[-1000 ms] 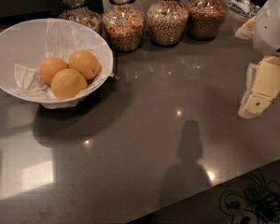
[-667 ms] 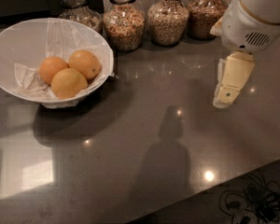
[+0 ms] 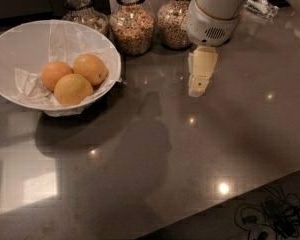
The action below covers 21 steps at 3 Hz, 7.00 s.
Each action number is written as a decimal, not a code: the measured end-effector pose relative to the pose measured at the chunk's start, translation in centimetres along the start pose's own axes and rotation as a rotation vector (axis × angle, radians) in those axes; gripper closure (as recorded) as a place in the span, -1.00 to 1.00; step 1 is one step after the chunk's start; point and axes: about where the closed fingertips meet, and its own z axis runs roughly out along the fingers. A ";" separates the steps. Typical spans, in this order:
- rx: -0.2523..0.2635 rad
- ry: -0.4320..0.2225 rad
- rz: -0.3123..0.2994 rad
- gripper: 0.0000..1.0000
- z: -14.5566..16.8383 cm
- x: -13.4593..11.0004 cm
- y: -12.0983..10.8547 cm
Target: Pick orange from white bowl
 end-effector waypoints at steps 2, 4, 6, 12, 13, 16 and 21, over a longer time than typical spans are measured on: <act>0.013 -0.047 -0.027 -1.00 0.9 -1.4 -1.1; 0.032 -0.264 -0.189 -1.00 1.6 -9.4 -4.8; -0.074 -0.504 -0.327 -1.00 1.6 -17.2 -4.5; -0.154 -0.651 -0.345 -0.62 7.3 -21.6 -5.6; -0.169 -0.649 -0.361 -0.38 8.0 -22.1 -5.8; -0.209 -0.611 -0.413 -0.36 10.2 -22.6 -6.3; -0.294 -0.607 -0.468 0.63 13.1 -25.8 -5.8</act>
Offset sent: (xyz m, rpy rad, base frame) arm 0.0300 0.0341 -0.0062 0.0884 -0.0407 0.0856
